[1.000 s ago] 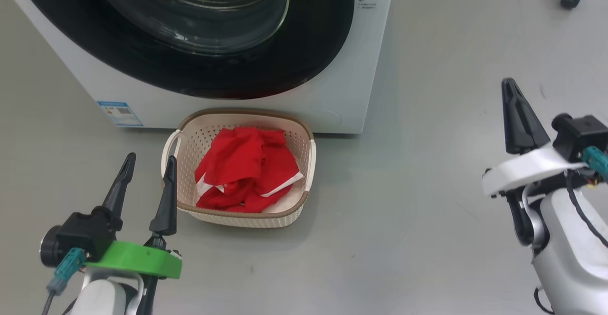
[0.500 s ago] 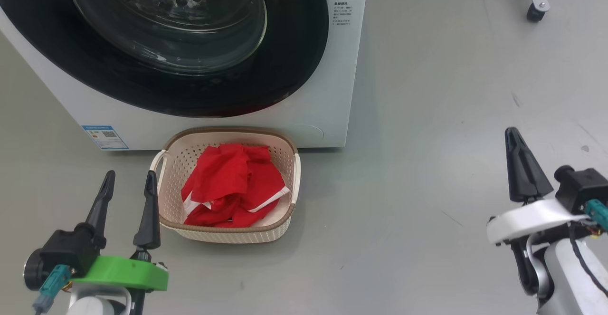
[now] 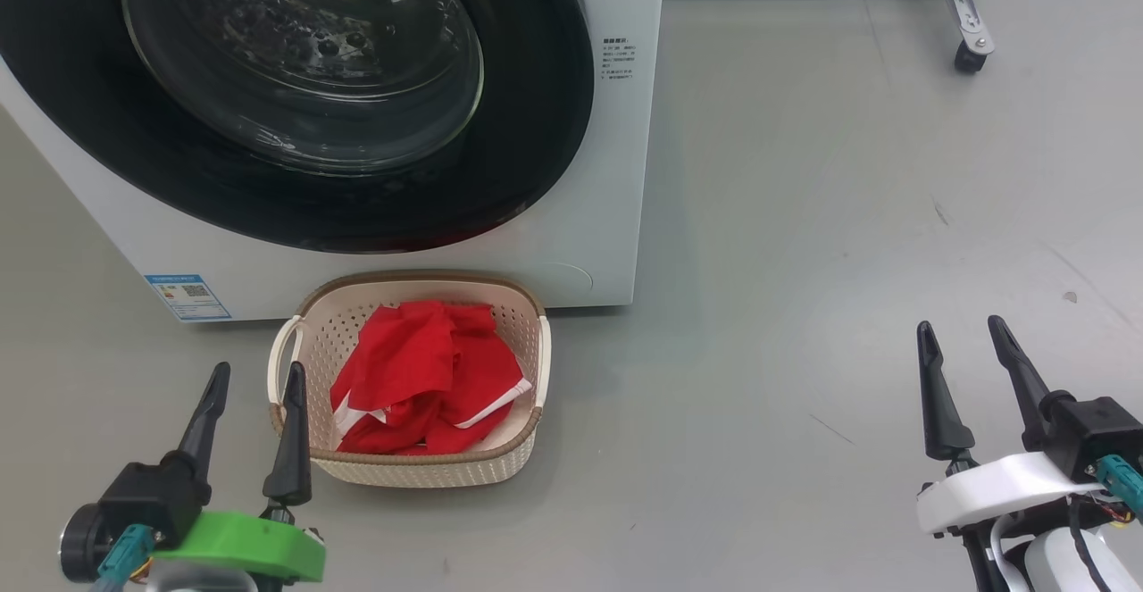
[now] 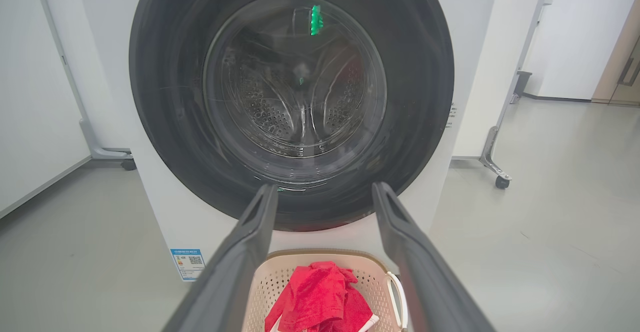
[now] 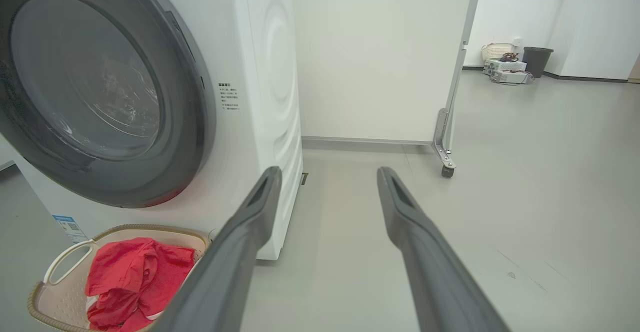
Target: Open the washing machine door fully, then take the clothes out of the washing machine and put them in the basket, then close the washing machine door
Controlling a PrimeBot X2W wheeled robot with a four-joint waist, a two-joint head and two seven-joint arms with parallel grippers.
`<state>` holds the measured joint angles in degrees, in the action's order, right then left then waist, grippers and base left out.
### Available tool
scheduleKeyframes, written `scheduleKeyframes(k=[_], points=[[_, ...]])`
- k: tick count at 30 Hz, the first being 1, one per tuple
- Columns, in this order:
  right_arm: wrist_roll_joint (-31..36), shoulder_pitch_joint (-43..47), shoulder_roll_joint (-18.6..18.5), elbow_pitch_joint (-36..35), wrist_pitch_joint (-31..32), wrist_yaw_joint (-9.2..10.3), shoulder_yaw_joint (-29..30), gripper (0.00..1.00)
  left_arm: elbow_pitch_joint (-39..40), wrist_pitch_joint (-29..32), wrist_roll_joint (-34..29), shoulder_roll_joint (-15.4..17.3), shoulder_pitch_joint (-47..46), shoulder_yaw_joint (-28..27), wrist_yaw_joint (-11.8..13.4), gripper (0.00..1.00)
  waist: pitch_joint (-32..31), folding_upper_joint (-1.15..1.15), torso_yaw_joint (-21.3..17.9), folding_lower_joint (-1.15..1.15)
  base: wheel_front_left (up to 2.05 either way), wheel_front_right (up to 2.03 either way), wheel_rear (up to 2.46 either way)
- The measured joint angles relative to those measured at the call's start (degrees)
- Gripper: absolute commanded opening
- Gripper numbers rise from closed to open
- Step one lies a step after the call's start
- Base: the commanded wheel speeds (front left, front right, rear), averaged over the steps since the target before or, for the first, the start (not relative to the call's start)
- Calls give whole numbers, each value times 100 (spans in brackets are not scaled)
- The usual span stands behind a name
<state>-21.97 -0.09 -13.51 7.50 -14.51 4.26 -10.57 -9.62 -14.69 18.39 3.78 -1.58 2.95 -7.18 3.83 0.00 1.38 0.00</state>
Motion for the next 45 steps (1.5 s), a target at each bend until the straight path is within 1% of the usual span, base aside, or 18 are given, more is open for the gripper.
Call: scheduleKeyframes(k=[3,6,21,25,33,41,45], points=[[27,98,9,-85,0,0,53,100,-26,-1,0,-19,21,31,0,100,-20,0,-19,0,0,0,0],[68,164,31,-163,0,0,79,100,-44,0,26,-66,28,-86,0,100,-30,0,-22,0,0,0,0],[198,371,108,-377,0,-5,151,100,18,0,-49,-70,43,-65,0,100,-37,0,-54,0,0,0,0],[218,404,110,-426,0,-8,205,100,-100,0,-93,-73,51,10,0,100,-29,0,-72,0,0,0,0],[248,419,155,-523,0,-11,265,100,-191,0,-144,-86,68,-101,0,100,3,0,-103,0,0,0,0],[294,447,194,-538,0,-16,318,100,-191,0,-22,-92,68,40,0,100,45,0,-122,0,0,0,0],[303,489,222,-555,0,-66,319,100,-179,0,26,-92,68,53,0,100,66,0,-118,0,0,0,0]])
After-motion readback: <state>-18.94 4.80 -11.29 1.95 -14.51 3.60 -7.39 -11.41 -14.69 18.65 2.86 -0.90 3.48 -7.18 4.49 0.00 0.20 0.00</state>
